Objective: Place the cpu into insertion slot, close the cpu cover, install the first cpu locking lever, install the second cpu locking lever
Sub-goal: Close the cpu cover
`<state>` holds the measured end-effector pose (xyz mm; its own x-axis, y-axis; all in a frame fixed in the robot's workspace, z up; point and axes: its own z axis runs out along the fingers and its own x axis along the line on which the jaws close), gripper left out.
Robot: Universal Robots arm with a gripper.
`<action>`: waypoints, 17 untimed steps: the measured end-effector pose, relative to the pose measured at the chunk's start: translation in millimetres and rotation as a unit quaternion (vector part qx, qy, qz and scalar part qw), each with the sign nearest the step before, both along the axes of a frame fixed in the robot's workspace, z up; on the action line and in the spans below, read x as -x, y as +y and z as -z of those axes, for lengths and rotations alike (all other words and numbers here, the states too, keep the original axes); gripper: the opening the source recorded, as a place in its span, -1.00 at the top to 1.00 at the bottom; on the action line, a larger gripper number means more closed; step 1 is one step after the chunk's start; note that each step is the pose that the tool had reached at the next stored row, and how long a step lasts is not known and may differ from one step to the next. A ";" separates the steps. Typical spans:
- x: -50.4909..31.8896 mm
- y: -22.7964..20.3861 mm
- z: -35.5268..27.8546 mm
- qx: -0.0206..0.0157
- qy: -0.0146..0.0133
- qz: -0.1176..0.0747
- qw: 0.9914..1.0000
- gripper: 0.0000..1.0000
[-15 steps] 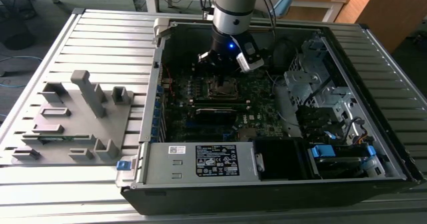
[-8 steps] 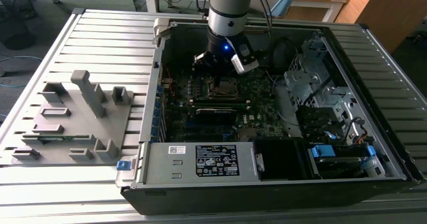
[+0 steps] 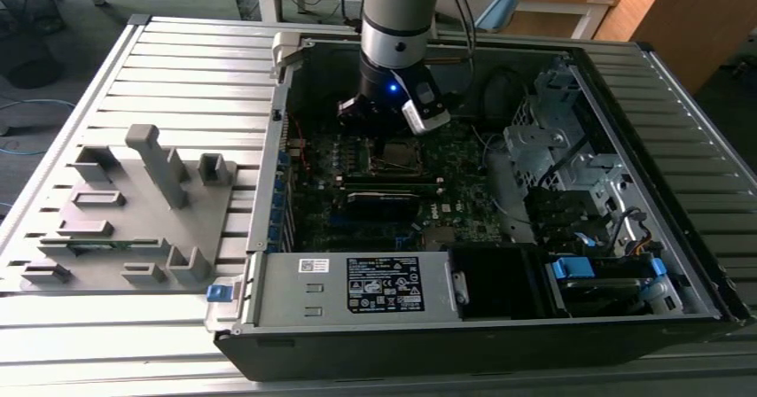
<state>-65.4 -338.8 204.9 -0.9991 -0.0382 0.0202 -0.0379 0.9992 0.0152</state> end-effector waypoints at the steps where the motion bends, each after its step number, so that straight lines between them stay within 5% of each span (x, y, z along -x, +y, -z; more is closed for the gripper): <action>1: 0.5 0.0 0.9 0.000 0.000 0.000 1.000 0.79; 17: 2.5 -0.2 7.8 0.000 0.000 0.000 1.000 0.79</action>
<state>-67.9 -339.0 197.1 -0.9991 -0.0377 0.0199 -0.0374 0.9992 0.0144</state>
